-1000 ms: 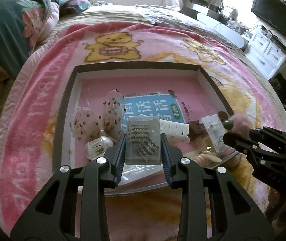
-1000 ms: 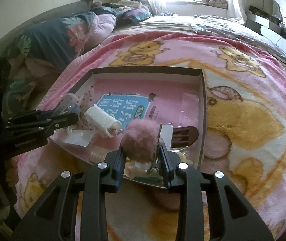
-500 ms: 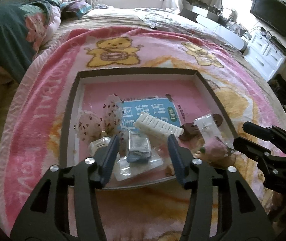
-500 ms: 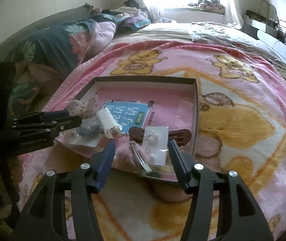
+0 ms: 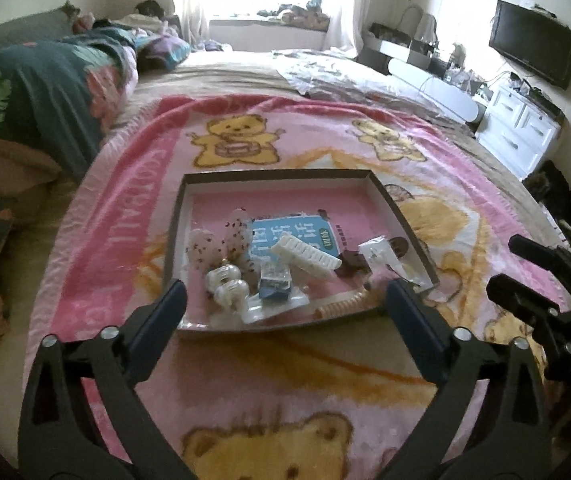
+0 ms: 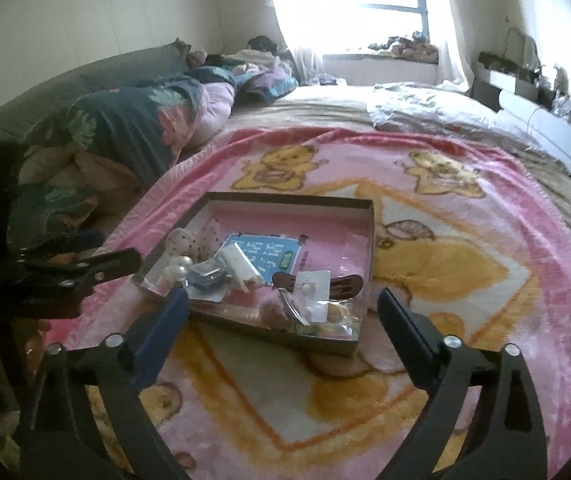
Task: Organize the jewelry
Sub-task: 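Withdraw both tools from the box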
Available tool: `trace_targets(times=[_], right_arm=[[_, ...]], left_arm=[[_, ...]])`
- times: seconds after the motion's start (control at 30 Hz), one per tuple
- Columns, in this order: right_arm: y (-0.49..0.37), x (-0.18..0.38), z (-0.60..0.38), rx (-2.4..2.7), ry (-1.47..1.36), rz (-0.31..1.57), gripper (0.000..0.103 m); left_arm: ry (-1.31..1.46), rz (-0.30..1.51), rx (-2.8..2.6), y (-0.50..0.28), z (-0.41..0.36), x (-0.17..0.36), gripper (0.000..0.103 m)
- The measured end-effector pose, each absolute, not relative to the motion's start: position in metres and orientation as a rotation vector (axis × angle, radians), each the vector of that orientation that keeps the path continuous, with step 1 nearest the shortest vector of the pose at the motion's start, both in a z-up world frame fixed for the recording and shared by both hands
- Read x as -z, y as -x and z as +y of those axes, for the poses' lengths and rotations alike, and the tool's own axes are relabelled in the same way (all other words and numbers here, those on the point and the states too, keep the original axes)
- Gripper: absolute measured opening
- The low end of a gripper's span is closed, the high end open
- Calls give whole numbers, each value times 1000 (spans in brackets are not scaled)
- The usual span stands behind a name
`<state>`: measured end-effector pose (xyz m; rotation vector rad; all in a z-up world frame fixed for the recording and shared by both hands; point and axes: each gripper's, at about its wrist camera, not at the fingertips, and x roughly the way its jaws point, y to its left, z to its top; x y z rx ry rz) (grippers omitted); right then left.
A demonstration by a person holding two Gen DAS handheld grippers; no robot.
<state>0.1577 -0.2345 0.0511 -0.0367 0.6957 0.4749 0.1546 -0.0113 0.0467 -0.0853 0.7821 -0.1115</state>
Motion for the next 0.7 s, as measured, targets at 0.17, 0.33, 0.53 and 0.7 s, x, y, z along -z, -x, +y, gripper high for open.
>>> trace_targets(times=[0.17, 0.33, 0.53, 0.7], right_arm=[[-131, -54, -238, -429, 62, 656, 99], [-108, -43, -240, -424, 57, 662, 99], [-83, -30, -239, -430, 49, 682, 99], [-75, -27, -241, -432, 24, 693, 99]], left_arm=[[79, 783, 88, -128, -11, -46, 94], [82, 791, 75, -104, -12, -36, 94], [108, 802, 63, -86, -12, -24, 94], [108, 808, 63, -78, -11, -18, 94]])
